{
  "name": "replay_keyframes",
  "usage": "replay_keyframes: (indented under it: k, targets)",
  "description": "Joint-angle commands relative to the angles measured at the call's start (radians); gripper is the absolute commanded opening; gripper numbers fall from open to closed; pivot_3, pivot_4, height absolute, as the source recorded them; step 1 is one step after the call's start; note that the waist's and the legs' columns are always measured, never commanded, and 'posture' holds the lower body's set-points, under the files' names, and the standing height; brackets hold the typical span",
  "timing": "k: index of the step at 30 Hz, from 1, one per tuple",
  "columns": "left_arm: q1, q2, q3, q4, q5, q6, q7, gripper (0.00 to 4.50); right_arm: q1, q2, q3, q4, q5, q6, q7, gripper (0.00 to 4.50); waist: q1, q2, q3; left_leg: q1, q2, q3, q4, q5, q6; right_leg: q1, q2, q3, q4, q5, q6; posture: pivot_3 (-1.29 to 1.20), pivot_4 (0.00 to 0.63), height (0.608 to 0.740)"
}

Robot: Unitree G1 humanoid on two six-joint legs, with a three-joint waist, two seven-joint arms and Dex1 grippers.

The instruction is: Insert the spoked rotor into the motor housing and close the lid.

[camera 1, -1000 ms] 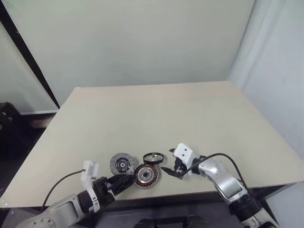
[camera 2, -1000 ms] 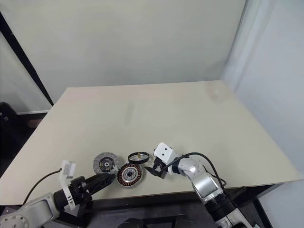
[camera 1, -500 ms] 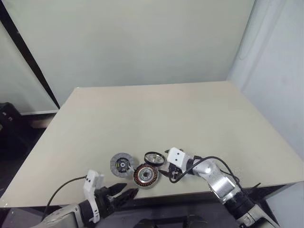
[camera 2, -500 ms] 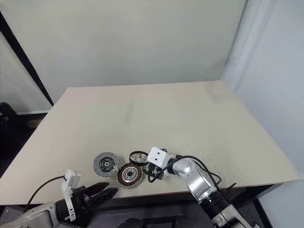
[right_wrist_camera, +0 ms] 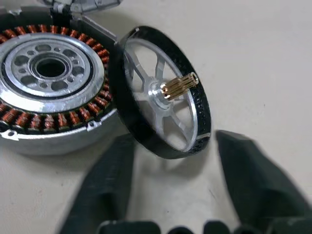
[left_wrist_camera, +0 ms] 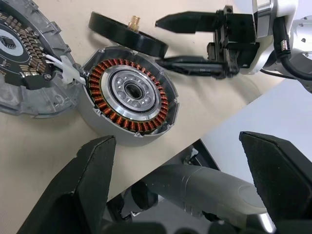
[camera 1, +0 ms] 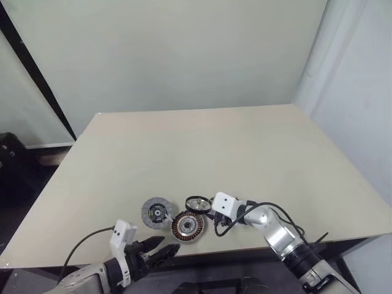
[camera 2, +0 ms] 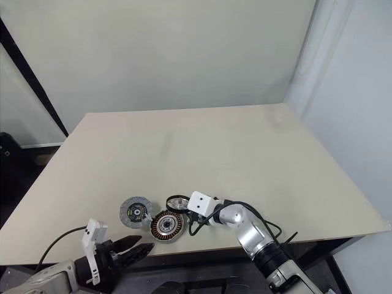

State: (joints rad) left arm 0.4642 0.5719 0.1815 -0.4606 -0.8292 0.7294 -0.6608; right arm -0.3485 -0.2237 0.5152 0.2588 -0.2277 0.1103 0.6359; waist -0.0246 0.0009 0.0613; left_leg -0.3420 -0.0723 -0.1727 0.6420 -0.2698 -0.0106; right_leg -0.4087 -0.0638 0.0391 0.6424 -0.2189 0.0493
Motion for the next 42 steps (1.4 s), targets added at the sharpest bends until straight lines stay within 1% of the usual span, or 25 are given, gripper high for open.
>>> replay_keyframes:
  k: [1,4,5,12,15,25,30,34,37,39,40,42]
  targets:
    - [-0.009,-0.005,0.001,-0.003,0.009,-0.017,-0.012,4.34,-0.006,0.011,-0.041,-0.042,0.034,-0.005,0.000,1.37,0.000,0.000,0.000,0.000,0.000,0.000,0.000,0.000,0.000,0.000,0.000,0.000,0.000,0.000,0.000,0.00,0.000,0.740]
    - [-0.014,-0.009,-0.002,0.005,0.019,-0.018,-0.014,4.34,0.008,0.020,-0.062,-0.062,0.066,0.017,0.017,0.27,0.000,0.000,0.000,0.000,0.000,0.000,0.000,0.000,0.000,0.000,0.000,0.000,0.000,0.000,0.000,0.00,0.000,0.740]
    - [-0.015,-0.010,-0.002,0.006,0.021,-0.018,-0.015,4.34,0.010,0.021,-0.064,-0.066,0.071,0.021,0.019,0.04,0.000,0.000,0.000,0.000,0.000,0.000,0.000,0.000,0.000,0.000,0.000,0.000,0.000,0.000,0.000,0.00,0.000,0.740]
    - [-0.020,-0.020,-0.005,0.020,0.042,-0.024,-0.026,4.34,0.037,0.049,-0.125,-0.126,0.175,0.102,0.049,0.04,0.000,0.000,0.000,0.000,0.000,0.000,0.000,0.000,0.000,0.000,0.000,0.000,0.000,0.000,0.000,0.00,0.000,0.740]
    - [-0.022,-0.023,-0.005,0.024,0.047,-0.025,-0.029,4.34,0.036,0.036,-0.130,-0.140,0.182,0.118,0.058,0.04,0.000,0.000,0.000,0.000,0.000,0.000,0.000,0.000,0.000,0.000,0.000,0.000,0.000,0.000,0.000,0.00,0.000,0.740]
    - [-0.038,-0.037,0.003,0.042,0.063,-0.040,-0.046,4.34,0.038,0.008,-0.143,-0.145,0.158,0.108,0.018,0.04,0.000,0.000,0.000,0.000,0.000,0.000,0.000,0.000,0.000,0.000,0.000,0.000,0.000,0.000,0.000,0.00,0.000,0.740]
    - [-0.043,-0.057,0.017,0.066,0.081,-0.102,-0.065,4.34,0.072,0.021,-0.189,-0.166,0.204,0.131,0.004,0.04,0.001,0.000,0.000,0.000,0.000,0.000,0.000,0.000,0.000,0.000,0.000,0.000,0.000,0.000,0.000,0.00,0.000,0.740]
    - [-0.057,-0.084,0.024,0.092,0.105,-0.169,-0.070,4.34,0.095,0.013,-0.220,-0.185,0.248,0.156,0.020,0.04,0.001,0.000,0.000,0.000,0.000,0.000,0.000,0.000,0.000,0.000,-0.001,0.000,0.000,0.000,0.000,0.00,0.000,0.740]
    - [-0.076,-0.096,0.024,0.103,0.115,-0.199,-0.070,4.34,0.103,0.006,-0.242,-0.203,0.278,0.182,0.031,0.62,0.001,0.000,0.000,0.000,0.000,0.000,0.000,0.000,0.000,0.001,0.000,0.000,0.000,0.000,0.000,0.00,0.000,0.740]
    - [-0.094,-0.102,0.026,0.111,0.121,-0.218,-0.067,4.34,0.107,0.001,-0.256,-0.215,0.291,0.191,0.033,1.25,0.001,0.000,0.000,0.000,0.000,0.000,0.000,0.000,0.000,0.001,0.000,0.000,0.000,0.000,0.000,0.00,0.000,0.740]
    - [-0.102,-0.104,0.026,0.114,0.124,-0.225,-0.066,4.34,0.109,-0.003,-0.259,-0.220,0.296,0.194,0.032,1.66,0.001,0.000,0.000,0.000,0.000,0.000,0.000,0.000,0.000,0.001,0.000,0.000,0.000,0.000,0.000,0.00,0.000,0.740]
    - [-0.115,-0.104,0.024,0.119,0.128,-0.236,-0.066,4.34,0.112,-0.009,-0.264,-0.228,0.302,0.200,0.029,2.31,0.001,0.000,0.000,0.000,0.000,0.000,0.001,0.000,0.000,0.001,0.000,0.000,0.000,0.000,0.000,0.00,0.000,0.740]
